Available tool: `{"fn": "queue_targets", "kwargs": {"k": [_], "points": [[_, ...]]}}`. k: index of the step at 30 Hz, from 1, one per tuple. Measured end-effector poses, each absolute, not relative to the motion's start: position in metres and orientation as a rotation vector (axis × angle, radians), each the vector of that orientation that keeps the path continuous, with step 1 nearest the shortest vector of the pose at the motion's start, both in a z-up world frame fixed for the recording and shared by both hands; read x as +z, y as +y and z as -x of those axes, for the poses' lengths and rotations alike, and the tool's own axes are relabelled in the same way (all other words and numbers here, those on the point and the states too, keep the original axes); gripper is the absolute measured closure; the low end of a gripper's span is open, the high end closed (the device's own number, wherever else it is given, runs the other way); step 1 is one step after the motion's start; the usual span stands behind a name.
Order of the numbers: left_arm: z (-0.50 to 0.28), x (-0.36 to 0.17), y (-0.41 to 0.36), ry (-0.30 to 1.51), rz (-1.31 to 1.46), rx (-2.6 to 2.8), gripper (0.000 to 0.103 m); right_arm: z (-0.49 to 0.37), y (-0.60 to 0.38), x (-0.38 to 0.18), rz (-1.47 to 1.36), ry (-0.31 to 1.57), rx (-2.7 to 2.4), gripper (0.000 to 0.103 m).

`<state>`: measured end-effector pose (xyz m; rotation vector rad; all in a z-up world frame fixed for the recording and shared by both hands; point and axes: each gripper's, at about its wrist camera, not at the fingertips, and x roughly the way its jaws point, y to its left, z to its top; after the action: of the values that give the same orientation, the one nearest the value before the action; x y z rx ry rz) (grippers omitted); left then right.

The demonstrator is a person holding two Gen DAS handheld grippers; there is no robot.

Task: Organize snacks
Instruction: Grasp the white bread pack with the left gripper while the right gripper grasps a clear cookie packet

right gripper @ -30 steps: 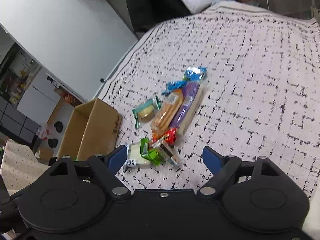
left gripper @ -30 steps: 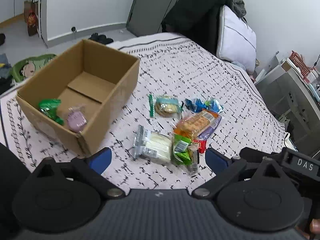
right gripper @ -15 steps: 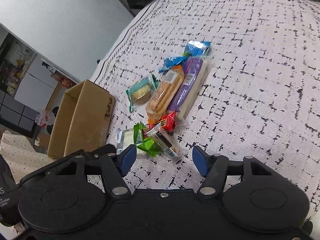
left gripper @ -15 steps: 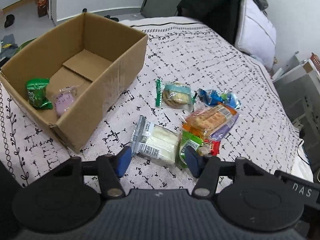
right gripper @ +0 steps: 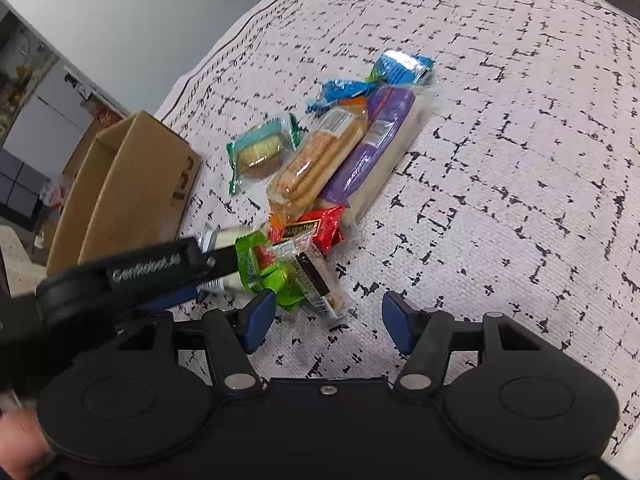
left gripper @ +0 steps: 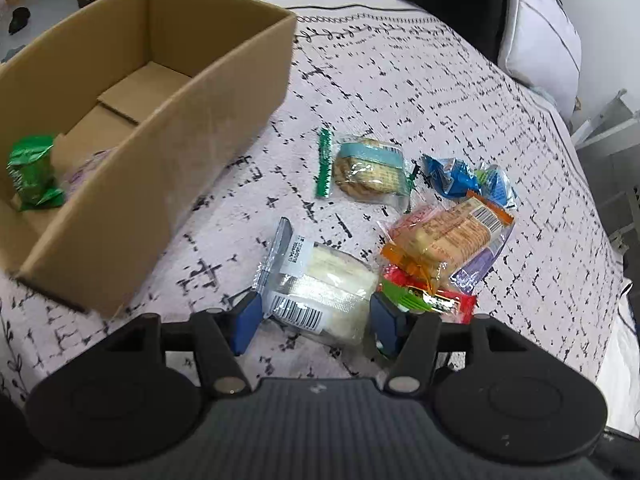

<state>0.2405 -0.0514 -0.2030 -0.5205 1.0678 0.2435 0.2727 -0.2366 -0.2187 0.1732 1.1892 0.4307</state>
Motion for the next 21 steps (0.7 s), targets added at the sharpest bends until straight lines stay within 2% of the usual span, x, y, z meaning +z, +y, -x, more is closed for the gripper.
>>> {"fn": "queue_targets", "kwargs": {"k": [4,8,9,10,11,13,16,17,19,21], "points": [[-0.250,-0.206,-0.054,1.083,0.510,0.238,0.040,-0.275,-0.235,-0.220,-0.159,1.179,0.435,0.045],[-0.260,-0.209,-0.056,1.096,0.488,0.253,0.031,-0.276,-0.233,-0.220,-0.151,1.164,0.444,0.045],[-0.262,-0.212,-0.056,1.108,0.486,0.257,0.030,-0.276,-0.232,-0.220,-0.147,1.161,0.450,0.048],[-0.264,-0.215,-0.054,1.113,0.492,0.253,0.027,-0.276,-0.231,-0.220,-0.142,1.161,0.457,0.059],[-0.265,-0.217,-0.053,1.115,0.499,0.248,0.026,-0.276,-0.230,-0.222,-0.137,1.169,0.465,0.064],[-0.265,-0.220,-0.052,1.116,0.499,0.239,0.026,-0.277,-0.228,-0.225,-0.146,1.185,0.485,0.070],[-0.265,-0.220,-0.057,1.110,0.460,0.231,0.028,-0.275,-0.224,-0.224,-0.112,1.183,0.505,0.082],[-0.264,-0.219,-0.057,1.105,0.462,0.230,0.031,-0.274,-0.224,-0.224,-0.101,1.181,0.505,0.082],[-0.262,-0.218,-0.056,1.100,0.475,0.223,0.040,-0.273,-0.225,-0.223,-0.098,1.179,0.506,0.090],[-0.260,-0.214,-0.058,1.096,0.457,0.227,0.045,-0.272,-0.228,-0.221,-0.113,1.172,0.509,0.090]]}}
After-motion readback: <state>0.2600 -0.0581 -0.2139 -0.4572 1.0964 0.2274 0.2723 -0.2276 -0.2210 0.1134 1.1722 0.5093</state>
